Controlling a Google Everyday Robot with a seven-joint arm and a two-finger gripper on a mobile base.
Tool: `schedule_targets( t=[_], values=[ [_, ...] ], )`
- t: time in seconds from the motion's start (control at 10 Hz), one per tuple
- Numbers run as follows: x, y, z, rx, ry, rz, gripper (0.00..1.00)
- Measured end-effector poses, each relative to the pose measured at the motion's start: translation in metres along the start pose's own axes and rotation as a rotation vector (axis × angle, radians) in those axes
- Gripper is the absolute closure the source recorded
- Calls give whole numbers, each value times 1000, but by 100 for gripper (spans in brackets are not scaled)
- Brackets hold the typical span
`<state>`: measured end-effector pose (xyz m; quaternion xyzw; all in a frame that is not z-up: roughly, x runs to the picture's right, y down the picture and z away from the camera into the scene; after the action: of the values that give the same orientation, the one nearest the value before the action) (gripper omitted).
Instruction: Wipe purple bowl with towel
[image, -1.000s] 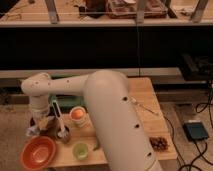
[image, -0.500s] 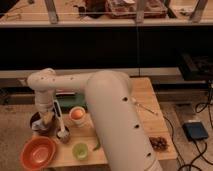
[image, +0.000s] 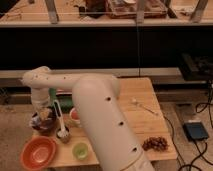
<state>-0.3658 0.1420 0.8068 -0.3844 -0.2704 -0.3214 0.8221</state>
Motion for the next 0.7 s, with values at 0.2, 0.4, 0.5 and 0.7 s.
schedule_targets(
  t=[0.2, 0.4, 0.5, 0.7],
  values=[
    [-17, -13, 4, 7, -1, -35, 100],
    [-24, -16, 2, 17, 1, -66, 100],
    [-33, -17, 3, 15, -1, -88, 100],
    [-48, -8, 9, -7, -3, -123, 100]
  ],
)
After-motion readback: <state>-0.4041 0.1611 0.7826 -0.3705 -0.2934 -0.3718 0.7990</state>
